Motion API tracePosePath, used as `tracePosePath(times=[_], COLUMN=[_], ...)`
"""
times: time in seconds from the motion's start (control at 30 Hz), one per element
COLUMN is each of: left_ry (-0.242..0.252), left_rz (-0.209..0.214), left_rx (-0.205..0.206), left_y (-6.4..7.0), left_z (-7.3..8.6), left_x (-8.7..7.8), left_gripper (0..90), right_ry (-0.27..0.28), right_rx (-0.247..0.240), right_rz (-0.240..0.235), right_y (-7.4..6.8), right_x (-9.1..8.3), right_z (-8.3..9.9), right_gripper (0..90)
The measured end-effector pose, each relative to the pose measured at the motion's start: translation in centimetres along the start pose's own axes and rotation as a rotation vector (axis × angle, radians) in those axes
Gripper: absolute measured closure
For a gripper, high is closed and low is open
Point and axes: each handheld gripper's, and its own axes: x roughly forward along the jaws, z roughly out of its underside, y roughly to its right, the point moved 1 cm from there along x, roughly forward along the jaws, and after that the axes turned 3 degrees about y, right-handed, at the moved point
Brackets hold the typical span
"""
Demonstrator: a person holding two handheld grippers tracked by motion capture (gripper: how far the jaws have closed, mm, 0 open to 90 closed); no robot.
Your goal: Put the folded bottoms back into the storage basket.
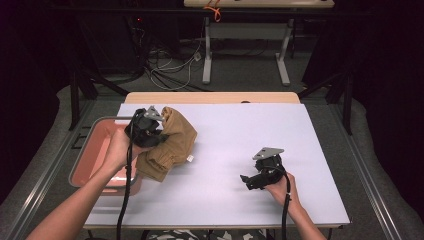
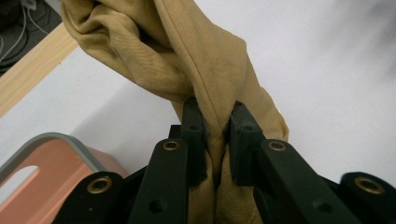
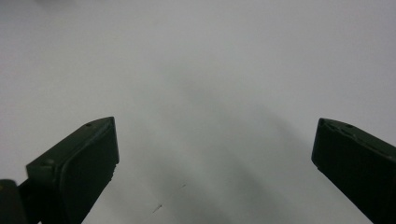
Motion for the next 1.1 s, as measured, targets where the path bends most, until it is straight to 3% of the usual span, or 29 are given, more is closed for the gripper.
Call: tracePosePath(times=[0.93,1.1], left_ry=[-0.018,-0.014], left_rz=[-0.053,-0.075], left_rx=[0.030,0.015], left_y=[-1.4,-1.8], left_z=[-1.9,-2.0], left_x=[-3.5,-4.5], left_gripper=[78.9,78.9], right_ry=[-0.001,-0.001], right_rx=[0.013,0.012], right_rz=[0.012,0.013], right_y=[0.1,0.1], right_x=[-0.1,-0.1], right_z=[0.1,0.1], right_gripper=[0.0,0.0])
